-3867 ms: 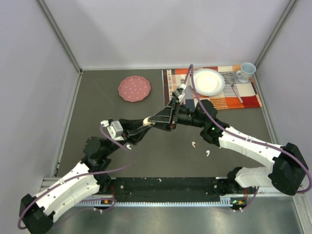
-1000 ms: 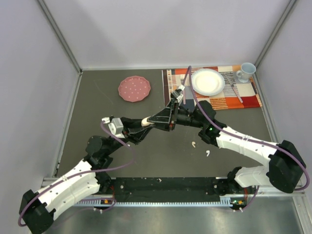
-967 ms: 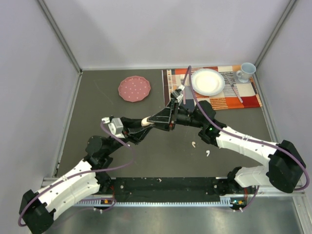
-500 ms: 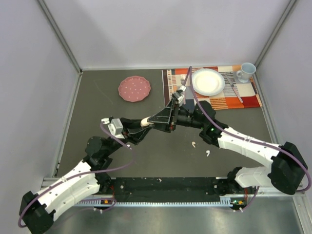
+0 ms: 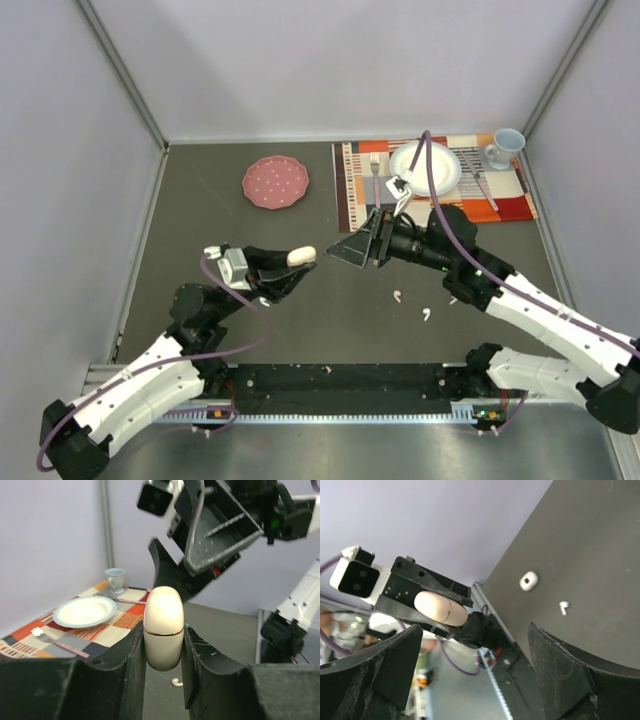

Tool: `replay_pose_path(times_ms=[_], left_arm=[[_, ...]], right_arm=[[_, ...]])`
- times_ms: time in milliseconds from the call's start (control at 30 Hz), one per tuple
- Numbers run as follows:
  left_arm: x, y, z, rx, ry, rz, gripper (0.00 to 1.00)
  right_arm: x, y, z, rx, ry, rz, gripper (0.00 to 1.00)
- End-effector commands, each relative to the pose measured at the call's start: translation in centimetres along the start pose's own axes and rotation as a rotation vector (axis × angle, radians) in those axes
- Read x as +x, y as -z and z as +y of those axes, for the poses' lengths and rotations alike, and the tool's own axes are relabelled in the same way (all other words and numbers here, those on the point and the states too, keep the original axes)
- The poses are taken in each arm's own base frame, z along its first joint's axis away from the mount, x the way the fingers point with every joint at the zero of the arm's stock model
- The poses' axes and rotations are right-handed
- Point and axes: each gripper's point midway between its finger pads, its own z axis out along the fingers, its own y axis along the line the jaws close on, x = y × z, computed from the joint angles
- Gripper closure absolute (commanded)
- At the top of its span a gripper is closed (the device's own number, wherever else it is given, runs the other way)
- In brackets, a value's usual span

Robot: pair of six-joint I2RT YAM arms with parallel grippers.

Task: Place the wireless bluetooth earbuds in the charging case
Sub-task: Pass from the right arm to the left, then open the charging case.

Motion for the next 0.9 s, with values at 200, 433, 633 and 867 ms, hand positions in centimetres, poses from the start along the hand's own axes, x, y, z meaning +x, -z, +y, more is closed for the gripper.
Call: replay_pose_path(times_ms=[200, 433, 633, 867], left_arm=[[-1.2, -0.6, -3.4, 0.222, -0.033, -0.105, 1.00], [-1.4, -1.1, -3.7, 0.248, -0.034, -0.102, 1.00], [-1.1, -1.3, -3.7, 0.256, -0.015, -0.086, 1.00], [-1.2, -1.4, -3.7, 0.258, -0.015, -0.086, 1.00]], right_arm=[[-1.6, 3.3, 1.9, -0.004, 0.439, 0.015, 0.13], [-0.6, 3.0, 2.2, -0.007, 0.524, 0.082, 0.13], [0.5, 2.1, 3.3, -0.049, 0.545, 0.133, 0.13], [0.4, 1.5, 2.7, -0.012, 0.533, 0.112, 0.13]])
